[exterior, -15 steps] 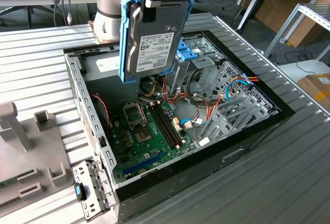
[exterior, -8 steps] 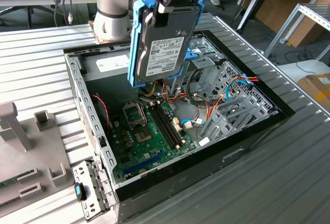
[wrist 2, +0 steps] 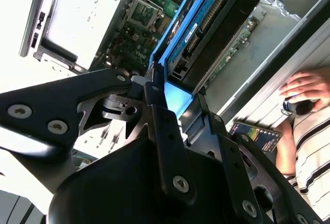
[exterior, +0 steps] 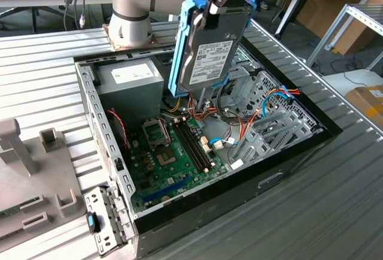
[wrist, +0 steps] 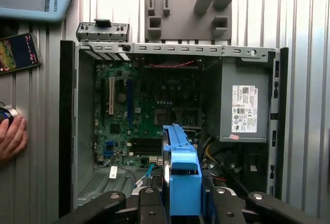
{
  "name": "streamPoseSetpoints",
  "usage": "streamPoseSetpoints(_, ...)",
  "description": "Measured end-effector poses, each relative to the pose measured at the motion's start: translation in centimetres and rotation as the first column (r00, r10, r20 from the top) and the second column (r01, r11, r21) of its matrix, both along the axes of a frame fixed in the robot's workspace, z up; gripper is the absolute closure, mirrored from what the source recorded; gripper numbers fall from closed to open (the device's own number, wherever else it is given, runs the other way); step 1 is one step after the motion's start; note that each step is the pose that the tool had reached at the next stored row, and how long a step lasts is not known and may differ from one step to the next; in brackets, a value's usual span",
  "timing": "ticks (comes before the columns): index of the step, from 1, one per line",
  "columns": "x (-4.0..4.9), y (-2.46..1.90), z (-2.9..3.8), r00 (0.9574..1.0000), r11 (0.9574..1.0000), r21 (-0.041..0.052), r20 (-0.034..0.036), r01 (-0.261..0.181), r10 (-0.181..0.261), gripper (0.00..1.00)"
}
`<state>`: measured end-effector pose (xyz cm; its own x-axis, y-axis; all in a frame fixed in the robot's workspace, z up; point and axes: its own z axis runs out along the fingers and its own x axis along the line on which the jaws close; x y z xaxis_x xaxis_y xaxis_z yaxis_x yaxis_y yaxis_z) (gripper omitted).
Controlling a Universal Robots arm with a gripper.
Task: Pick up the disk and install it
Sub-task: 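Pick up the disk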
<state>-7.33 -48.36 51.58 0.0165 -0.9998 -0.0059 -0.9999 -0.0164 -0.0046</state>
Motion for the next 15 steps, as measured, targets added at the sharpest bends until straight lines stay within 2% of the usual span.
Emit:
streamPoseSetpoints(5, 0.26, -0.03, 0.00, 1.0000, 1.0000, 0.0001, 0.0000, 0.000, 0.000, 0.63)
streamPoseSetpoints(11, 0.25, -0.87, -0.03, 1.0000, 1.0000, 0.0000, 0.0000, 0.000, 0.000, 0.63)
streamPoseSetpoints(15, 0.25, -0.87, -0.02, 1.0000, 1.0000, 0.0000, 0.0000, 0.000, 0.000, 0.63)
